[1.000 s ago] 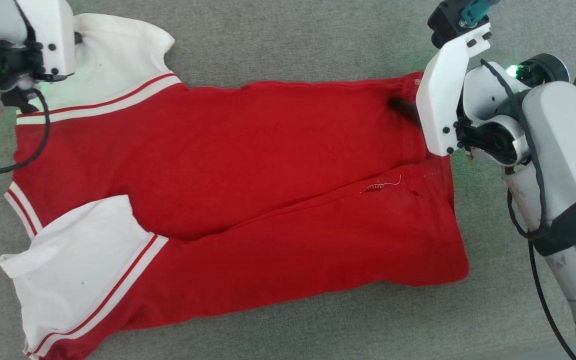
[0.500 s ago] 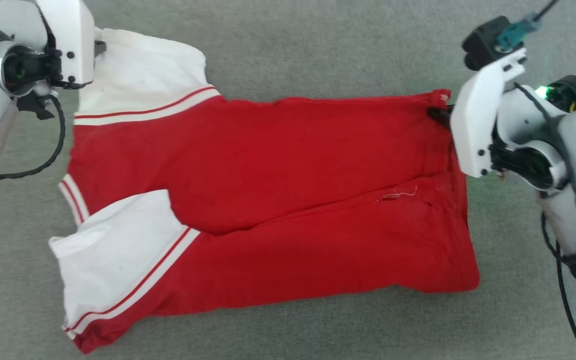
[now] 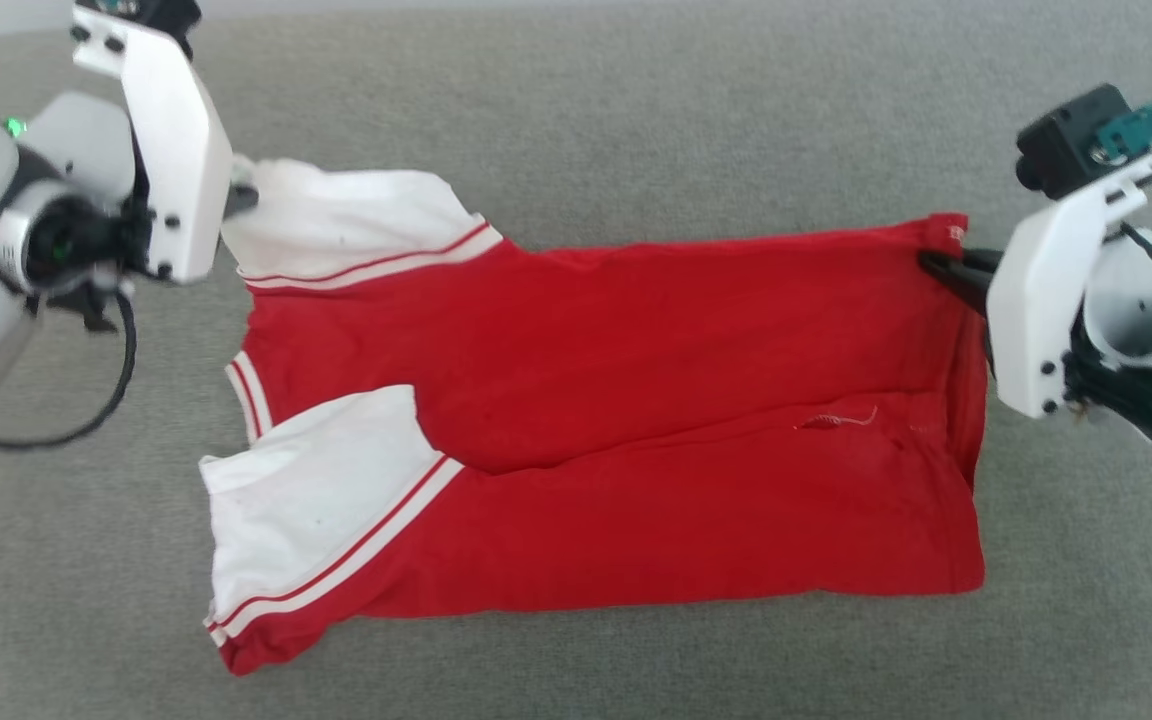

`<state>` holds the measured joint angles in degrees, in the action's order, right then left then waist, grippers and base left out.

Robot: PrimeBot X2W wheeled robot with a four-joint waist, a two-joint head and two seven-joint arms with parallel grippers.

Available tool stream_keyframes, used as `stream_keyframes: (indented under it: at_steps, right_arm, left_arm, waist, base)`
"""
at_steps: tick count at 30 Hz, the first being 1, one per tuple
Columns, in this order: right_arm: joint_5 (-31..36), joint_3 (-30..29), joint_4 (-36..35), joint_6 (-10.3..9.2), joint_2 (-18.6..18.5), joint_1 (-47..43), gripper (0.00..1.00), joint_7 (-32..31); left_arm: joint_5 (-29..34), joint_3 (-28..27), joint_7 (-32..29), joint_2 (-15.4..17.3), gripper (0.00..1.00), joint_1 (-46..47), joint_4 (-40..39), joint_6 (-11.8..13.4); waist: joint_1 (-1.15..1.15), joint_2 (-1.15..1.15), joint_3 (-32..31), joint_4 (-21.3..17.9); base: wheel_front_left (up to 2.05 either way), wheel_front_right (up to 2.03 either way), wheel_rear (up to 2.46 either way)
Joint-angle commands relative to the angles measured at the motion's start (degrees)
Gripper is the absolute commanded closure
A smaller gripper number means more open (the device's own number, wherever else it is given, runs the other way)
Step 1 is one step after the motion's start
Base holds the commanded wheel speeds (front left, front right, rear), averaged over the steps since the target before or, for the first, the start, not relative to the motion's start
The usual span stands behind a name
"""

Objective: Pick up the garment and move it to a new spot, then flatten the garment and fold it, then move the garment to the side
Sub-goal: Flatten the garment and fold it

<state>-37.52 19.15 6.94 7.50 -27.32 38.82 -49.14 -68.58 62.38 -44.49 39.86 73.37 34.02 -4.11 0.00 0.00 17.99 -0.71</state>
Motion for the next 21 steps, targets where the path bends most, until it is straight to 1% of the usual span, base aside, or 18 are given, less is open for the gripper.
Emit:
stream_keyframes:
  at_steps: [1,5,8,14,17,20,21]
  right_arm:
    - [-0.36,-0.82,-1.55,-0.02,-0.31,-1.54,1.00,-0.46]
    - [-0.58,-3.41,-6.68,-0.02,-1.33,-5.72,1.00,-2.66]
    - [-0.90,-4.89,-10.90,-0.01,-2.17,-9.04,1.00,-4.52]
    - [-2.37,-8.25,-17.57,-0.02,-3.13,-16.53,1.00,-7.98]
    - [-2.86,-9.77,-19.24,-0.01,-2.52,-20.12,1.00,-9.12]
    - [-1.99,-10.89,-18.82,-0.01,-1.71,-23.60,1.00,-9.79]
    - [-2.24,-11.05,-18.08,-0.01,-0.21,-25.40,1.00,-9.85]
  left_arm:
    - [-0.84,0.02,-0.42,1.36,1.00,-1.50,-2.74,1.28]
    - [-1.85,0.14,-2.37,5.71,1.00,-5.24,-13.51,6.15]
    - [-2.44,0.47,-3.71,9.78,1.00,-8.20,-22.05,10.44]
    - [-5.43,0.93,-4.93,16.43,1.00,-15.05,-38.04,18.57]
    - [-6.55,1.75,-4.61,18.43,1.00,-18.45,-43.54,21.89]
    - [-7.54,2.54,-3.49,19.23,1.00,-21.67,-45.96,23.84]
    - [-8.04,3.24,-2.54,19.16,1.00,-23.77,-45.92,24.51]
  waist:
    - [0.00,0.00,-1.00,0.83]
    - [0.00,0.00,-2.16,1.66]
    - [0.00,0.00,-2.78,2.12]
    - [0.00,0.00,-3.48,2.80]
    - [0.00,0.00,-3.47,2.98]
    - [0.00,0.00,-3.53,3.12]
    - [0.00,0.00,-3.54,3.05]
  base:
    - [0.00,0.00,0.00]
    - [0.00,0.00,0.00]
    - [0.00,0.00,0.00]
    - [0.00,0.00,0.00]
    - [0.00,0.00,0.00]
    - [0.00,0.00,0.00]
    - [0.00,0.00,0.00]
